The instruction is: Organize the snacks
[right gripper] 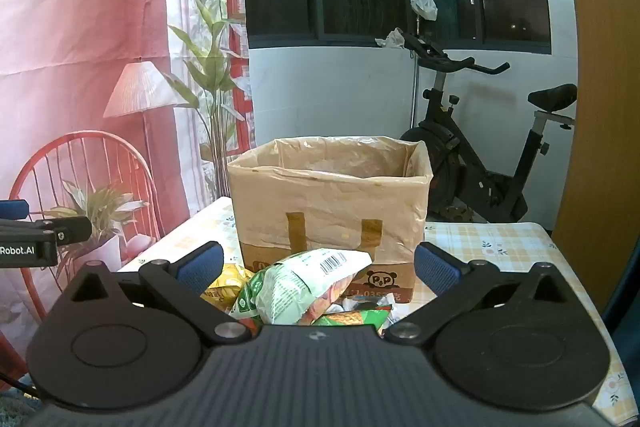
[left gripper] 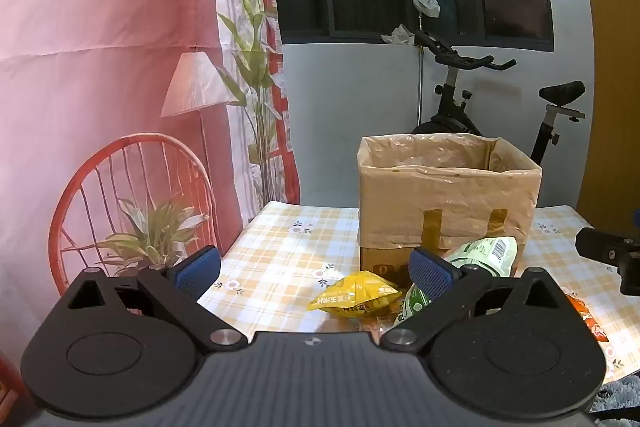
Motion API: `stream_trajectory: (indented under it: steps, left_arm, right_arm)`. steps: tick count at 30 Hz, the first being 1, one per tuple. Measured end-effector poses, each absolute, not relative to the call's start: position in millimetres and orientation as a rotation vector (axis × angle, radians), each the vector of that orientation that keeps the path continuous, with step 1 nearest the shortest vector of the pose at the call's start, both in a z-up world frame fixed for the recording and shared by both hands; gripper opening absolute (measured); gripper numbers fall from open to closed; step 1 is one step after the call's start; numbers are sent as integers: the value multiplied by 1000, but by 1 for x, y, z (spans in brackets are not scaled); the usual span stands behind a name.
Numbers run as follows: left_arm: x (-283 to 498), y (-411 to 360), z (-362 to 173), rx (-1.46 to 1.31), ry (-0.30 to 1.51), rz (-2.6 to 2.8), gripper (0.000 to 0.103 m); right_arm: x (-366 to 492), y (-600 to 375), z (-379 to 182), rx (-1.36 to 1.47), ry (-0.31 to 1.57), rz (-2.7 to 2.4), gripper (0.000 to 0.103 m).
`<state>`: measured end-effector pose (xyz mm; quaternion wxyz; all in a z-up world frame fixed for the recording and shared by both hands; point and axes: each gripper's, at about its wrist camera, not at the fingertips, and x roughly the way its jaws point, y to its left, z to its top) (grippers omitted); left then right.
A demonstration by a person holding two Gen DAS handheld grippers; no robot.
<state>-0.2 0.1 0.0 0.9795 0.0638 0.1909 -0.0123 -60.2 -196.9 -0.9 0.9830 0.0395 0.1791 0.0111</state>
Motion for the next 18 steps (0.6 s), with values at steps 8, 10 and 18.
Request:
stream_trajectory:
  steps: [8,10,18]
  left_arm:
    - [0,8,1,120,393,-16,102]
    - [-1,3,4,132,395,-17,102]
    - [-2,1,3,137,393,-13,102]
  right_arm:
    - [-61,-198,-1,83,352,24,103]
    - [-61,-197,-1,81,353,25,103]
    - [-62,-195,-4,86,351,26,103]
